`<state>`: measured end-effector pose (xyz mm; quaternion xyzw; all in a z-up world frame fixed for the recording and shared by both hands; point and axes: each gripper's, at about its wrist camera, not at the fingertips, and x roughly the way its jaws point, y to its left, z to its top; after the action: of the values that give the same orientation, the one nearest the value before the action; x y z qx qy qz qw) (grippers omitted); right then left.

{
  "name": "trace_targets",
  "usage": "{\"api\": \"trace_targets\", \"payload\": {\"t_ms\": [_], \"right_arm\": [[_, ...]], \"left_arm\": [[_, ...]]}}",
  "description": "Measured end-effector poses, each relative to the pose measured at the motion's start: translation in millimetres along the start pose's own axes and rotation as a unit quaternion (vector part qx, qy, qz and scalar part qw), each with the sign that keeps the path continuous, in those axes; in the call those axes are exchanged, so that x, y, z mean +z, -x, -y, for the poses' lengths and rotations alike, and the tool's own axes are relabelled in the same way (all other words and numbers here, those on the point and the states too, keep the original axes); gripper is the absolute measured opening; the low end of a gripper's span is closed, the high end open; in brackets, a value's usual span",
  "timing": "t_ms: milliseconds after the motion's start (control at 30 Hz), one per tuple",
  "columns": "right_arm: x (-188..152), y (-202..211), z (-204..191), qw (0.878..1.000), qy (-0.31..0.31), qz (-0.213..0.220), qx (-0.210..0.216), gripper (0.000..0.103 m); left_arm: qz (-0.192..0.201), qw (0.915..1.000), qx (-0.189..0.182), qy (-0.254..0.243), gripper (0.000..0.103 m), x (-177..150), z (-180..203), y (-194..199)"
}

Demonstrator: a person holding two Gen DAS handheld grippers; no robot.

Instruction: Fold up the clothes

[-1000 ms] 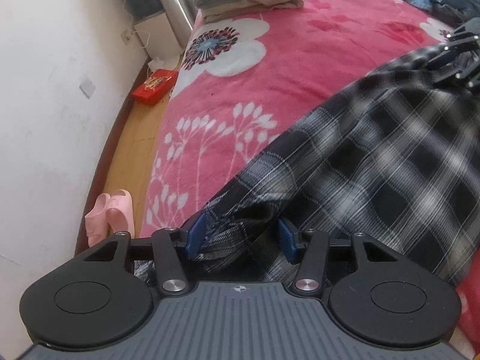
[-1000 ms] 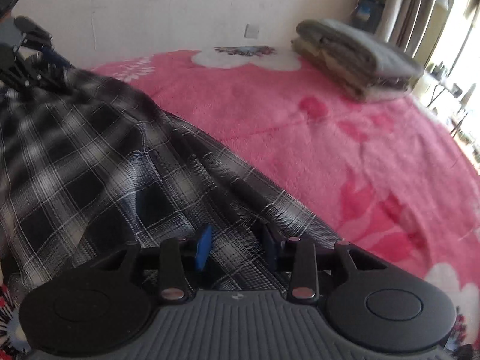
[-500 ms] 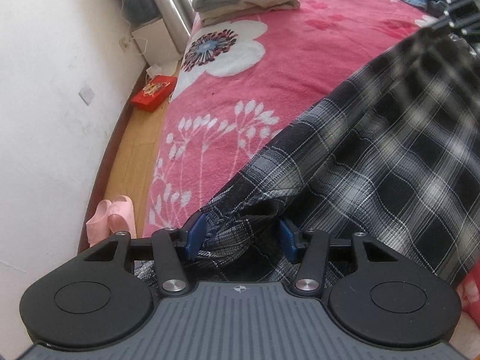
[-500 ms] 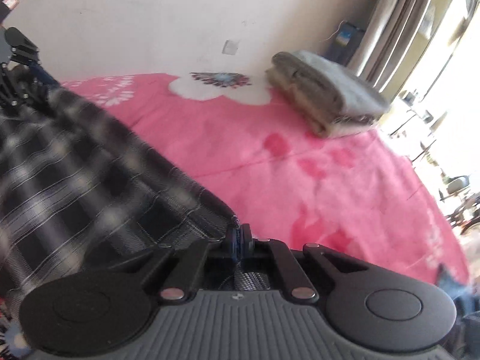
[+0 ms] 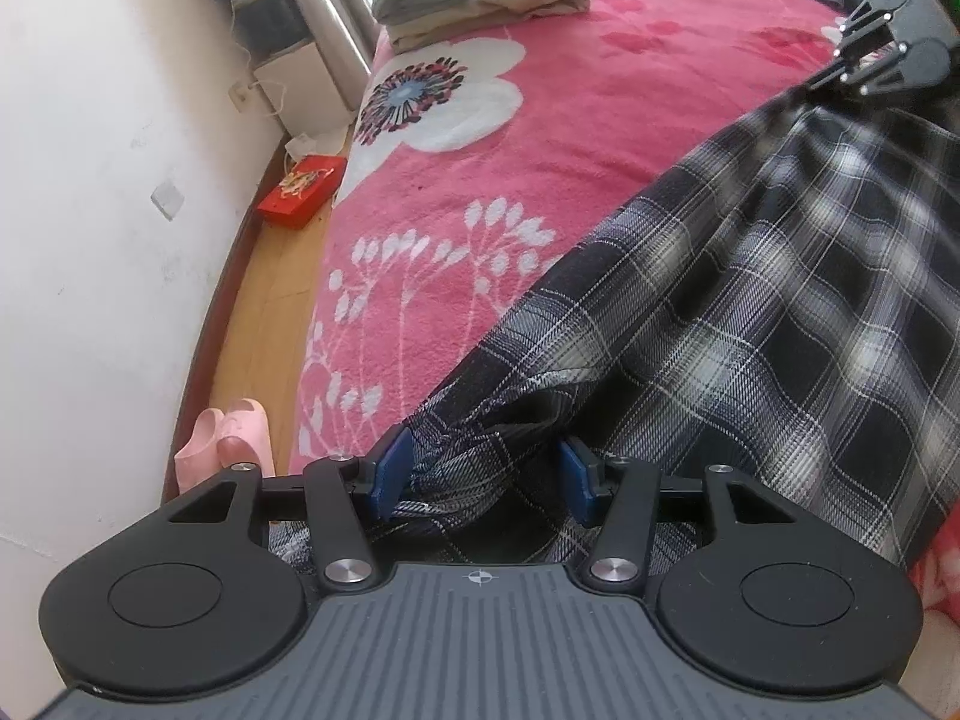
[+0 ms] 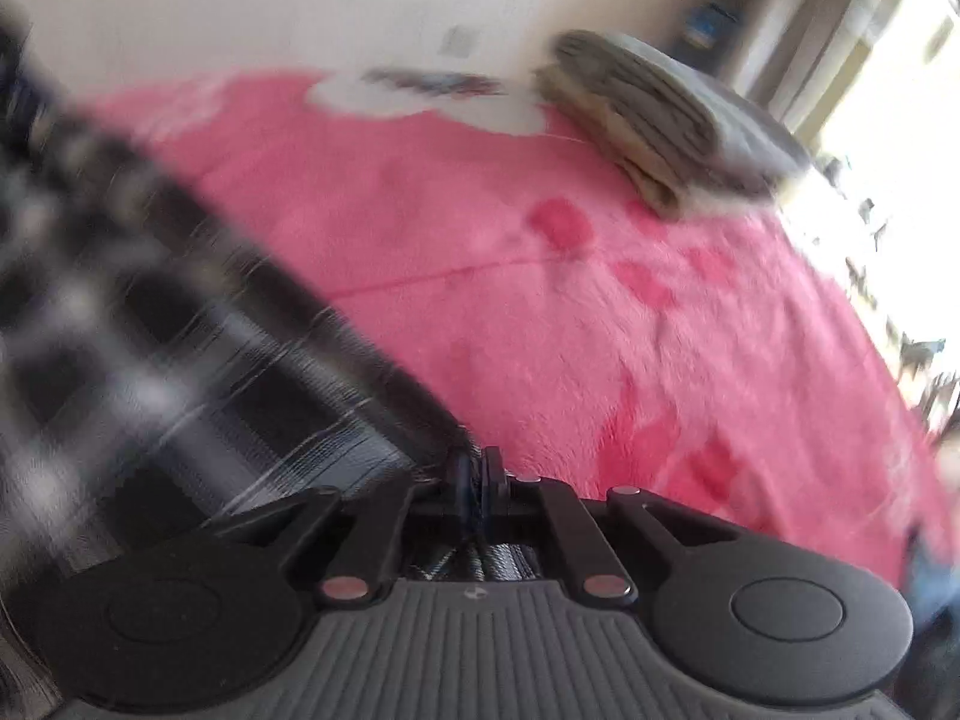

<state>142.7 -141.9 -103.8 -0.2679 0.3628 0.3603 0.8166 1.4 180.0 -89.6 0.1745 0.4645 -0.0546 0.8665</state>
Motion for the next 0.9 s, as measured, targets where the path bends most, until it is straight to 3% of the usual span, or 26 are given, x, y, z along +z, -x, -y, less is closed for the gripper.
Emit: {"api": "trace_targets", "payload": {"t_ms": [33, 67, 133, 200, 267, 367, 467, 600, 700, 800, 900], "right_arm": [[-2.5, 1.5, 18.0, 0.998, -0.064, 0.006, 0.014, 0.036], [-4.9, 2.9, 36.1, 0.991, -0.128, 0.012, 0.028, 0.044], [-17.8, 6.8, 77.0, 0.960, -0.274, 0.025, 0.057, 0.049], [-39.1, 19.8, 115.2, 0.912, -0.404, 0.053, 0.050, 0.049], [-68.3, 42.7, 146.8, 0.854, -0.509, 0.096, 0.047, 0.049], [-121.4, 91.2, 177.3, 0.770, -0.618, 0.153, 0.039, 0.049], [-176.5, 147.8, 190.9, 0.711, -0.677, 0.190, 0.011, 0.049], [-248.4, 217.5, 188.2, 0.668, -0.712, 0.208, -0.063, 0.051], [-297.5, 248.5, 175.9, 0.641, -0.732, 0.209, -0.102, 0.052], [-329.2, 259.7, 165.5, 0.629, -0.739, 0.201, -0.134, 0.052], [-344.0, 261.4, 162.5, 0.628, -0.740, 0.189, -0.148, 0.052]], "left_arm": [[0.000, 1.0000, -0.001, 0.000, 0.052, -0.2, -0.1, -0.1], [-0.001, 1.0000, -0.001, 0.000, 0.052, -0.2, -0.3, -0.4], [-0.002, 1.0000, -0.002, 0.000, 0.052, -0.1, -0.6, -1.0], [-0.003, 1.0000, -0.003, 0.000, 0.053, 0.2, -0.9, -1.6], [-0.005, 1.0000, -0.004, 0.000, 0.053, 1.1, -1.5, -2.0], [-0.003, 0.9999, -0.004, 0.013, 0.053, 3.6, -4.9, -1.1], [0.007, 0.9991, 0.002, 0.043, 0.053, 7.4, -12.4, 5.2], [0.022, 0.9956, 0.011, 0.090, 0.053, 15.3, -27.6, 20.6], [0.026, 0.9949, 0.031, 0.093, 0.053, 30.4, -36.1, 33.0], [0.037, 0.9951, 0.051, 0.076, 0.053, 61.8, -39.1, 48.9], [0.057, 0.9948, 0.060, 0.059, 0.053, 105.3, -34.0, 68.4]]}}
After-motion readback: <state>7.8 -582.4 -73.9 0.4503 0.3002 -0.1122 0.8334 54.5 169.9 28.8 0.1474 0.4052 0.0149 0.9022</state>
